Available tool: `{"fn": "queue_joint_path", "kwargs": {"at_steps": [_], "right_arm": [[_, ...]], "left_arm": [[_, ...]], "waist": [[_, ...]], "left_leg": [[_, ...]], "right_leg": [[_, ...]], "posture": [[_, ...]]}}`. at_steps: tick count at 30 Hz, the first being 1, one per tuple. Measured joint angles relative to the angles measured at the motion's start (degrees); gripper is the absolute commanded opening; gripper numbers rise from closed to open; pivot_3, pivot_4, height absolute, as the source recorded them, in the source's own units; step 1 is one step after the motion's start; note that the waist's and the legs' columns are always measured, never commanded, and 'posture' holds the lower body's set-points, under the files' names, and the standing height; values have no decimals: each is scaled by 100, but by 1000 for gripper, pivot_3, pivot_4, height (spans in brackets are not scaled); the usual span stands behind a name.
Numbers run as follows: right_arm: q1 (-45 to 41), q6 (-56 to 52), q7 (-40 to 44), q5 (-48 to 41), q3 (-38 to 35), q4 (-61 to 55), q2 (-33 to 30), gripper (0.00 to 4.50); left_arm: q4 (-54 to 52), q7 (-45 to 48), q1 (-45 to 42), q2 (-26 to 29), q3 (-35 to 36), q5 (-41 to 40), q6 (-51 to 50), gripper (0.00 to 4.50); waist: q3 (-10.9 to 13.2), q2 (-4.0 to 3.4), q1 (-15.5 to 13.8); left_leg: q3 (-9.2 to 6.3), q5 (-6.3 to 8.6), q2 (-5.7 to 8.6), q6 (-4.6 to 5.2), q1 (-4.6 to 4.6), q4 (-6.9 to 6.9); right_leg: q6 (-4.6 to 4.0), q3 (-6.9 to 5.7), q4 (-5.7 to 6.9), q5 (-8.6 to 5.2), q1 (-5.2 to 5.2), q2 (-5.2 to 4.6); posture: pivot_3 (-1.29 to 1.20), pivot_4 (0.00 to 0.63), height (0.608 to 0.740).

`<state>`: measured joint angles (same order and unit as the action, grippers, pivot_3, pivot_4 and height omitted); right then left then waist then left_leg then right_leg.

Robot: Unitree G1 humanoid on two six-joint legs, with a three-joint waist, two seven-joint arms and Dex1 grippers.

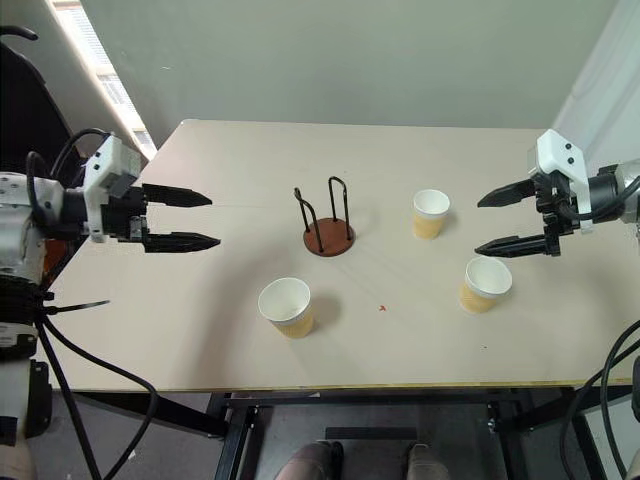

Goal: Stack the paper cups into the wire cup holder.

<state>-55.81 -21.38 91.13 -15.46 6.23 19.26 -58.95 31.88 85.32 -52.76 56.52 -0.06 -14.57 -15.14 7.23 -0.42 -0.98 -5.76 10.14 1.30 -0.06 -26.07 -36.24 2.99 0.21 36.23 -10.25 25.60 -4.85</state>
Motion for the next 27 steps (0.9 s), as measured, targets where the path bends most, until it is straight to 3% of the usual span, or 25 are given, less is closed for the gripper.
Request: {"fn": "queue_joint_path", "kwargs": {"at_steps": [11,19,27], "right_arm": [[17,-149,-86,-30,-75,-172,4,4500],[145,-630,-1761,-10,-340,-965,880,4500],[420,-1219,-2365,-181,-381,-1895,1105,4500]], "left_arm": [[235,-265,-97,-218,-21,186,229,4482],[1374,-1830,-579,-1296,-291,994,824,4482],[2691,-2972,-1138,-2166,-316,1371,1319,4482]], "waist": [[0,0,6],[0,0,20],[0,0,-14]], "left_leg": [[0,1,0,0,-1,0],[1,-8,1,3,6,-21],[6,-8,5,-2,-8,-24]], "right_leg": [[2,-1,1,1,-1,0],[7,0,13,17,-7,-1],[57,0,-17,46,-8,-2]], "posture": [[0,150,740],[0,150,740],[0,150,740]]}}
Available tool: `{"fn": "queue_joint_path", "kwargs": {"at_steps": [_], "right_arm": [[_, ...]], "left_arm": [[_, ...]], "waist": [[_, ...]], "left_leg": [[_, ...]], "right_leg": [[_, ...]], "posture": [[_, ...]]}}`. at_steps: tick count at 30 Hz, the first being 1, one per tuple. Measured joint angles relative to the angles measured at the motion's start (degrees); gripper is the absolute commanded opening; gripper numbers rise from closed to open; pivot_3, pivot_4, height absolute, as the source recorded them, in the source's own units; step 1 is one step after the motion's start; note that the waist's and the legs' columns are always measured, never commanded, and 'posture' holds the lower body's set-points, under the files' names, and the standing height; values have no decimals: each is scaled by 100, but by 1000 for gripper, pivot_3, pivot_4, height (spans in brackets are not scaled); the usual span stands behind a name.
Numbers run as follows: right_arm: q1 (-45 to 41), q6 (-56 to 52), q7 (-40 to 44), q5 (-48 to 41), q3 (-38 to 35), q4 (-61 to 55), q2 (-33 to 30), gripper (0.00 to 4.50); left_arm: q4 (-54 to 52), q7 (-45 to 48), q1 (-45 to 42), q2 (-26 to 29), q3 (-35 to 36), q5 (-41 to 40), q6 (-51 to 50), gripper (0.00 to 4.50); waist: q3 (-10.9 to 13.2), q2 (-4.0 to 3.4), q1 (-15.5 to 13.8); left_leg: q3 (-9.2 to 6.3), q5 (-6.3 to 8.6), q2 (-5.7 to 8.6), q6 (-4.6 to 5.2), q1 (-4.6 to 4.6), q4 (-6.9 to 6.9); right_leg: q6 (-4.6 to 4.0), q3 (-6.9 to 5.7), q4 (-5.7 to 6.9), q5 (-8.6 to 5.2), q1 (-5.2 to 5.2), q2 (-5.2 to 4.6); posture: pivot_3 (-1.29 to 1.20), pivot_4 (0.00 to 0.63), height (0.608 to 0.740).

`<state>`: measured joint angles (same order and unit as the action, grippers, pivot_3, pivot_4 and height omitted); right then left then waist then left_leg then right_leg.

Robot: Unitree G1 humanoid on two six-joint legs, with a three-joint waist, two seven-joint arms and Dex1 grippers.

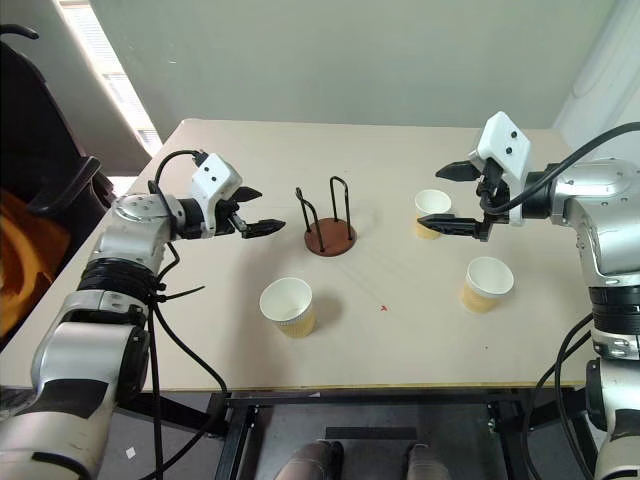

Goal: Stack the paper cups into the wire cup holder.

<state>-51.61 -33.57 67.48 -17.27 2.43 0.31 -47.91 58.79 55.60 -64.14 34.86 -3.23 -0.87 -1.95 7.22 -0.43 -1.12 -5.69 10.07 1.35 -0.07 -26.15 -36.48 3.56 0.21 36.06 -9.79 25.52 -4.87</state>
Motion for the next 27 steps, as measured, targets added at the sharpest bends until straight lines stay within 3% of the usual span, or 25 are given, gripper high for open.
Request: {"fn": "queue_joint_path", "kwargs": {"at_steps": [11,12,14,17,24,27], "right_arm": [[106,-59,-198,-75,-24,-198,-19,4500],[112,-60,-215,-77,-25,-212,-23,4500],[155,-68,-234,-98,-45,-259,-71,4500],[213,-100,-275,-115,-135,-314,-151,4500],[315,-138,-347,-167,-178,-367,-205,4500],[316,-130,-350,-168,-178,-367,-215,4500]], "left_arm": [[1196,-1321,-770,-950,90,152,315,4482],[1250,-1446,-818,-978,91,185,350,4321],[1356,-1623,-874,-1012,100,244,377,3862],[1476,-1715,-878,-1057,131,258,397,2830],[1508,-1597,-878,-1065,153,273,441,144],[1507,-1556,-908,-1088,236,260,495,13]], "waist": [[0,0,-26],[0,0,-27],[0,0,-26],[0,1,-28],[0,0,-31],[0,0,-30]], "left_leg": [[13,-9,2,-15,-8,-12],[16,-9,1,-15,-7,-12],[19,-9,1,-15,-6,-12],[23,-11,0,-18,-7,-15],[30,-13,0,-21,-8,-27],[33,-10,-1,-17,-6,-37]], "right_leg": [[23,5,-8,13,0,0],[24,6,-7,13,0,0],[26,8,-7,12,0,2],[29,10,-8,10,1,5],[34,16,-8,11,0,9],[36,20,-6,12,-2,12]], "posture": [[0,150,740],[0,150,740],[0,150,740],[0,150,740],[0,150,740],[0,150,740]]}}
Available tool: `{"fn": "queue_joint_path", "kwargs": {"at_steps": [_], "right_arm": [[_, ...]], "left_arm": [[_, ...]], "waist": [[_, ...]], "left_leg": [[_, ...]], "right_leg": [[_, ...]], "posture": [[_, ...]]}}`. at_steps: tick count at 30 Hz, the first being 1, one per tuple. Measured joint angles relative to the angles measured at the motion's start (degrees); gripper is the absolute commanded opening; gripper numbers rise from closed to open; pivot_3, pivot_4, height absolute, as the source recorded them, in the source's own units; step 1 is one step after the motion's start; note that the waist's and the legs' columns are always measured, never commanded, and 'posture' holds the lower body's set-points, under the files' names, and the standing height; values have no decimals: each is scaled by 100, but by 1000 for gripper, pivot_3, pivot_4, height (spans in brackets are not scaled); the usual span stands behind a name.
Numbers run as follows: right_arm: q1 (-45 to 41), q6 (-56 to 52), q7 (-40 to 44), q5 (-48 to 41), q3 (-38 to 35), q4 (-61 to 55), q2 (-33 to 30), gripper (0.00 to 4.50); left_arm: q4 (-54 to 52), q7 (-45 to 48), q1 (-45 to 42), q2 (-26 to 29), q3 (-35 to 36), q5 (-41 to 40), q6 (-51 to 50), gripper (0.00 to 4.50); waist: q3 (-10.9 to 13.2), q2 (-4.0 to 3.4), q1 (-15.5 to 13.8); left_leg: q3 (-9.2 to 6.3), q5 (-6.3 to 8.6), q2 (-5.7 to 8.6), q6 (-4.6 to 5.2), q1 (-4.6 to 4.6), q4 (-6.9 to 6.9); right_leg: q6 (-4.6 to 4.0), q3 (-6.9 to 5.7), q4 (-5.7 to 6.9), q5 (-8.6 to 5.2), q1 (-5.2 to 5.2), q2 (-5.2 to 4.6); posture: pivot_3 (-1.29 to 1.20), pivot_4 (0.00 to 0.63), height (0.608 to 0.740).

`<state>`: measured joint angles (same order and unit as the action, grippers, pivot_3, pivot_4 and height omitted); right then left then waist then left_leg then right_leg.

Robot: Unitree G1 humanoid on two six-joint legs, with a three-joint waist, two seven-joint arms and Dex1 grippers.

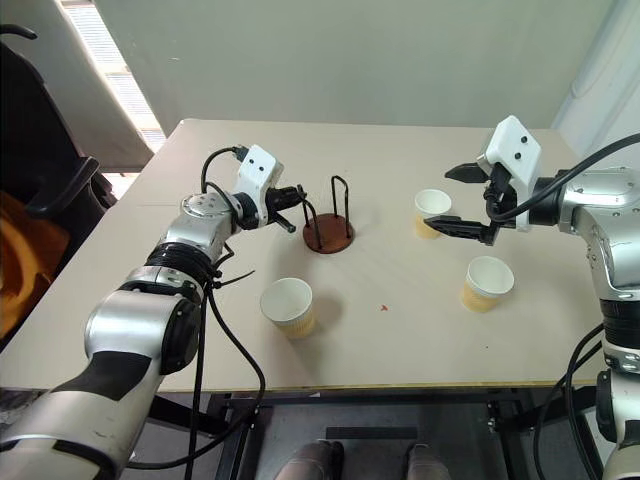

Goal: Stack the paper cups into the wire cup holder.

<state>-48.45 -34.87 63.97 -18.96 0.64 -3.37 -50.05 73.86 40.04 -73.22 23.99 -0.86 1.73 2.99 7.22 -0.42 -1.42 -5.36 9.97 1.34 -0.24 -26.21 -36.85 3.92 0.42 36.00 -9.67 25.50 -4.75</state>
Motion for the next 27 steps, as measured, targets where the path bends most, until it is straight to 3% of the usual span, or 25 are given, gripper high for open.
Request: {"fn": "queue_joint_path", "kwargs": {"at_steps": [7,15,21,27], "right_arm": [[5,24,107,-26,1,2,-77,4500],[615,-101,1124,-604,-74,-435,-910,4500],[1046,-156,1473,-902,-184,-902,-1167,4500],[1236,-175,1364,-904,-239,-994,-1263,4500]], "left_arm": [[-44,838,2,56,7,-10,46,13],[-621,1942,7,456,25,-123,-243,13],[-2717,2432,625,361,-56,-420,-1323,13],[-5575,1994,1989,106,-443,-671,-3315,13]], "waist": [[0,0,0],[0,0,-31],[0,1,-46],[0,1,-32]], "left_leg": [[6,8,0,13,-7,-14],[7,15,5,-1,-29,-24],[16,22,-1,1,-33,-53],[21,26,-12,7,-27,-82]], "right_leg": [[-1,2,-1,-1,0,7],[12,8,-8,-16,4,34],[31,23,-3,-19,3,41],[40,33,7,-17,-4,34]], "posture": [[0,150,740],[0,150,740],[0,150,740],[0,150,740]]}}
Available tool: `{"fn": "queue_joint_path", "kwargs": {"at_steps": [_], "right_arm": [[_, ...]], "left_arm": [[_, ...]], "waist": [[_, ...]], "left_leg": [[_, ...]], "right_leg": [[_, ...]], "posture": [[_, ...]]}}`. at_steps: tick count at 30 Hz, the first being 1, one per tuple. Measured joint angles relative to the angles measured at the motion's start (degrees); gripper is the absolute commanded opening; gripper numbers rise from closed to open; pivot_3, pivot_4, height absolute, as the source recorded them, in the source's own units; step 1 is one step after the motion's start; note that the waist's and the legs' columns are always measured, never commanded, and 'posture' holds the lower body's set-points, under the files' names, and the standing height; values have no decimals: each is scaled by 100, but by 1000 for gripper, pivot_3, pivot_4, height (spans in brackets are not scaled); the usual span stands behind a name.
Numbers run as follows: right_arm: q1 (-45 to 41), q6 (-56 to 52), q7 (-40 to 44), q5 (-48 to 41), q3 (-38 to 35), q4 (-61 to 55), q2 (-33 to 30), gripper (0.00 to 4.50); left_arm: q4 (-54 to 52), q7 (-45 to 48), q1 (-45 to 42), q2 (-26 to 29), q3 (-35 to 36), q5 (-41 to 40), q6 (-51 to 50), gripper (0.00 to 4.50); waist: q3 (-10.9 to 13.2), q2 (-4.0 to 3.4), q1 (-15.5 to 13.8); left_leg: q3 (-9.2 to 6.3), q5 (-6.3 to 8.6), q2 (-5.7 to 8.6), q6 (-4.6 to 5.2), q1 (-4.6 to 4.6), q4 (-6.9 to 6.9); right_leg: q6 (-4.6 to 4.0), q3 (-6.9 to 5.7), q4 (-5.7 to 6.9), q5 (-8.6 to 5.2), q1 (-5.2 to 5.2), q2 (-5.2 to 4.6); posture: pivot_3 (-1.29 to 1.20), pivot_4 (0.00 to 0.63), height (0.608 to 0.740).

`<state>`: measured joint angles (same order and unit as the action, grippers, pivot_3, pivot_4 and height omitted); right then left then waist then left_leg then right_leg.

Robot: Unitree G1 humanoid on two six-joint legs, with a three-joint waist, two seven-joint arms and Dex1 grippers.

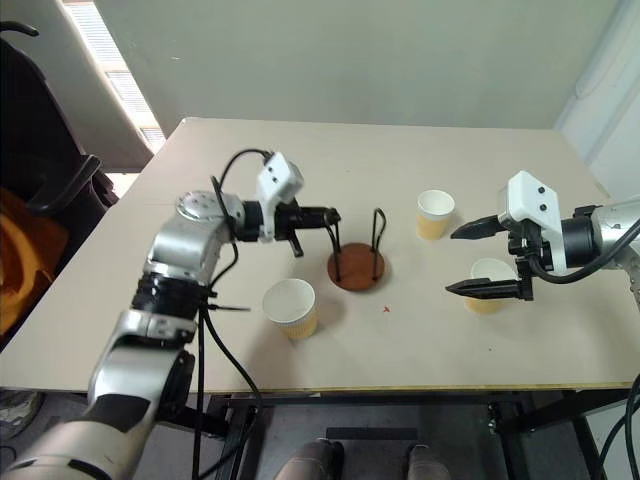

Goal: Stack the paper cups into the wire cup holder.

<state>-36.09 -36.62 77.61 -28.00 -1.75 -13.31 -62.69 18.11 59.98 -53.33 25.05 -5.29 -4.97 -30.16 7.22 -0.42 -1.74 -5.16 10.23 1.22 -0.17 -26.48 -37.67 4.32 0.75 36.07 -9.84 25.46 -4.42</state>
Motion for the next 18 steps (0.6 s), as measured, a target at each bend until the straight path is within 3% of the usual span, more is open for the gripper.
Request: {"fn": "queue_joint_path", "kwargs": {"at_steps": [7,18], "right_arm": [[153,-15,-13,-56,-25,-116,-47,4500],[180,-6,52,-94,40,-118,-103,4500]], "left_arm": [[-1913,-883,779,-404,-245,-223,-1351,13],[-2659,-1269,1161,-251,-275,-705,-2002,13]], "waist": [[0,0,0],[0,0,2]], "left_leg": [[1,28,-2,39,65,-7],[-2,42,-1,57,115,9]], "right_leg": [[-42,4,-7,-23,-73,-4],[-56,9,-17,-20,-117,-2]], "posture": [[0,150,740],[0,150,740]]}}
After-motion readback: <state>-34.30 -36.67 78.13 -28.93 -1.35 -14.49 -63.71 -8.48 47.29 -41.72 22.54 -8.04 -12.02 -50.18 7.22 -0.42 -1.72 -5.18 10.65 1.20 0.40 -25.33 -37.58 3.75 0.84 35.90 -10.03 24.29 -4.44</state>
